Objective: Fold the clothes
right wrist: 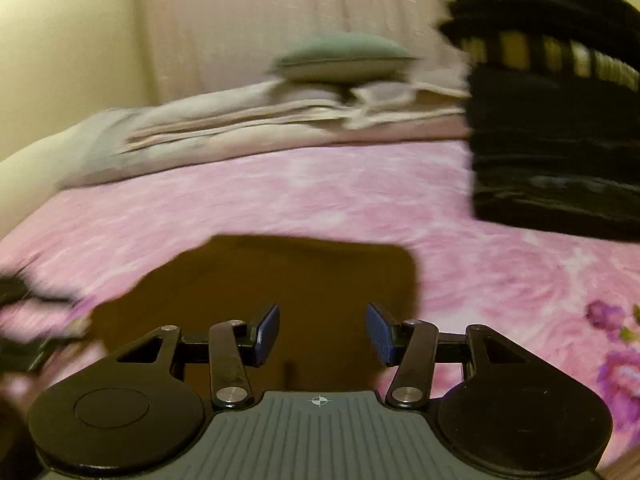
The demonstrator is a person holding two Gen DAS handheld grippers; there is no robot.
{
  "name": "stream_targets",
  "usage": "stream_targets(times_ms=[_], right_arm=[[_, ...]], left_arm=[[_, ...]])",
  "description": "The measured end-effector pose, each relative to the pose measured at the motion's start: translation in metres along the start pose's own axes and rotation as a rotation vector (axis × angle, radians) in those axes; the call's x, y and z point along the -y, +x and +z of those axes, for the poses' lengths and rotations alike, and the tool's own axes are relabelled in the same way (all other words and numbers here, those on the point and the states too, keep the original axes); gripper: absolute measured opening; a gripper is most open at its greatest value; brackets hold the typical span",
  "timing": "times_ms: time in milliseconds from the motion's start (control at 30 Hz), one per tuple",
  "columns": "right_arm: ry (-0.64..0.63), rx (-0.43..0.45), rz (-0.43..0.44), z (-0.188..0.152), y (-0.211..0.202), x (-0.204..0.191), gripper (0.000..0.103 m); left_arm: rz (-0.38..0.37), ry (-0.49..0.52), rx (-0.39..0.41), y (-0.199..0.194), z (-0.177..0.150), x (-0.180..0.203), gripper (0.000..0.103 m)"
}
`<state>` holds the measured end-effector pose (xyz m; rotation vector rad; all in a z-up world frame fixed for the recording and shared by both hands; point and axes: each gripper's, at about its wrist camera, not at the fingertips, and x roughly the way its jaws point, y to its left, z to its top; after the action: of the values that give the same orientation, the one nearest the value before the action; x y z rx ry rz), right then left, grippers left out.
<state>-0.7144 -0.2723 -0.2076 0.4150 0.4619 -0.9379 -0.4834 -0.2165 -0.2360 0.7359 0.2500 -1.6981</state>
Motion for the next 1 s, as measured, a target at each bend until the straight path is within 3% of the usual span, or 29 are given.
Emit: stream_targets(times_ms=[67, 233, 400, 567, 700, 867, 1000], right_arm=[[-0.024, 0.004, 0.020, -0.016, -0.006, -0.020, 0.052], [-0.031, -0.061, -0.006, -0.053, 0.009, -0.036, 0.052], [-0.042, -0.029, -0.008, -0.045, -0.010, -0.041, 0.052], [-0.081, -0.083, -0.016, -0.061, 0.000, -0.045, 0.052], [-0.062, -0.050, -0.024, -0.055, -0.014, -0.045, 0.052], [-0.052, -0.140, -0.047, -0.069, -0.009, -0.036, 0.052], [0.025, -0.075, -0.042, -0.070, -0.033, -0.020, 0.052]], left_arm=[[-0.020, -0.004, 0.017, 0.004, 0.009, 0.002, 0.045], [-0.061, 0.015, -0.061, 0.038, 0.010, 0.010, 0.045], [-0.071, -0.006, -0.060, 0.042, 0.002, 0.005, 0.047], [-0.078, -0.040, -0.062, 0.044, -0.001, 0.002, 0.048], [-0.078, -0.034, -0.069, 0.042, 0.000, 0.001, 0.048], [-0.076, -0.034, -0.079, 0.042, 0.002, 0.001, 0.048], [-0.054, -0.015, -0.057, 0.031, 0.006, 0.006, 0.045]])
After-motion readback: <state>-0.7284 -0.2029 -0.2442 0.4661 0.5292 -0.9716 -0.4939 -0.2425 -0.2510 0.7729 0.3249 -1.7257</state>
